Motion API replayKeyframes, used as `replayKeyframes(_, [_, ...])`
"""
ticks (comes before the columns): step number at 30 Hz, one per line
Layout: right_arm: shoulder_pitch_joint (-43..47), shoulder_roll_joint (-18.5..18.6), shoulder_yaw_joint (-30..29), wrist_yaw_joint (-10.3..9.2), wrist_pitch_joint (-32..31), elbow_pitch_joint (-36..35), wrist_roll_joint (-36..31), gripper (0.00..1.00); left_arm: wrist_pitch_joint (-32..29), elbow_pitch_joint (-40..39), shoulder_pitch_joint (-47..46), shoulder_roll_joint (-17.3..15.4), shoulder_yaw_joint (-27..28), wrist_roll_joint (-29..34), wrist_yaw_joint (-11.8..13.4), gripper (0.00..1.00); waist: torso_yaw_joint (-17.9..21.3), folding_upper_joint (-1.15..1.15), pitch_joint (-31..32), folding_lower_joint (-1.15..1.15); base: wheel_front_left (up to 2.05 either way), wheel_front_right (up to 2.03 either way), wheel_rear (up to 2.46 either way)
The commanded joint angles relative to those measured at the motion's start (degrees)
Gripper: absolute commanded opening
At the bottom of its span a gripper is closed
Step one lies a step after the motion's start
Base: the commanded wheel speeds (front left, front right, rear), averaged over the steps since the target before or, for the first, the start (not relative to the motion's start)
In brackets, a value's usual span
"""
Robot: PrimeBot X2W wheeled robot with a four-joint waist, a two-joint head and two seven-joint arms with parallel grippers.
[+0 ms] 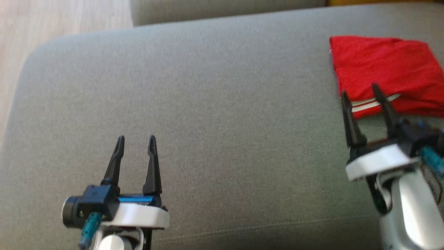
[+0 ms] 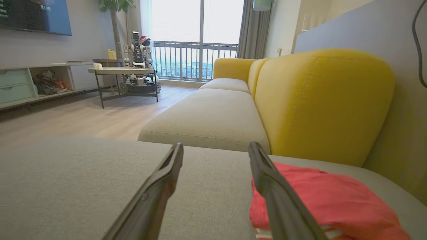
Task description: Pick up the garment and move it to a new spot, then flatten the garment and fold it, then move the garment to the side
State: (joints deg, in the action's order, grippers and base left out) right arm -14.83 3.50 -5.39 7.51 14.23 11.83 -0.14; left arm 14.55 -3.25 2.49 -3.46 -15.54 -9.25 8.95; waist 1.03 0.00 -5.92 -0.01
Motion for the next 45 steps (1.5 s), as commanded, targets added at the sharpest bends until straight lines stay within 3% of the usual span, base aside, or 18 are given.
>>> replayKeyframes(1, [0.0, -0.4, 1.6, -0.02, 0.6, -2.6, 1.0, 1.00, 0.4, -2.0, -0.9, 0.2, 2.1, 0.1, 0.3, 1.00, 0.2, 0.00, 1.9, 0.01, 0.00, 0.00, 0.00])
replayKeyframes(14, [12.9, -0.6, 4.8, -0.02, 0.8, -11.4, 6.3, 1.00, 0.4, -2.4, 3.3, 0.3, 3.3, 3.4, -0.7, 1.00, -0.6, 0.00, 6.9, 0.01, 0.00, 0.00, 0.00])
replayKeyframes(32, [15.8, -0.6, 4.3, -0.02, 0.8, -12.0, 7.7, 1.00, 0.4, -2.0, 5.0, 0.4, 4.4, 4.2, -1.3, 1.00, -0.9, 0.00, 7.6, 0.01, 0.00, 0.00, 0.00])
replayKeyframes(33, [17.1, -0.6, 3.2, 0.00, 0.2, -10.0, 7.3, 0.00, 0.0, -0.2, 6.9, 0.1, 2.1, 3.7, -0.9, 0.00, -0.9, 0.00, 7.6, 0.01, 0.00, 0.00, 0.00])
replayKeyframes(45, [17.3, -0.3, 3.6, 0.00, -1.0, -6.7, 13.6, 0.00, -1.3, 2.9, 6.7, -0.3, 2.5, -2.9, -1.7, 0.00, -0.9, 0.00, 7.5, 0.01, 0.00, 0.00, 0.00])
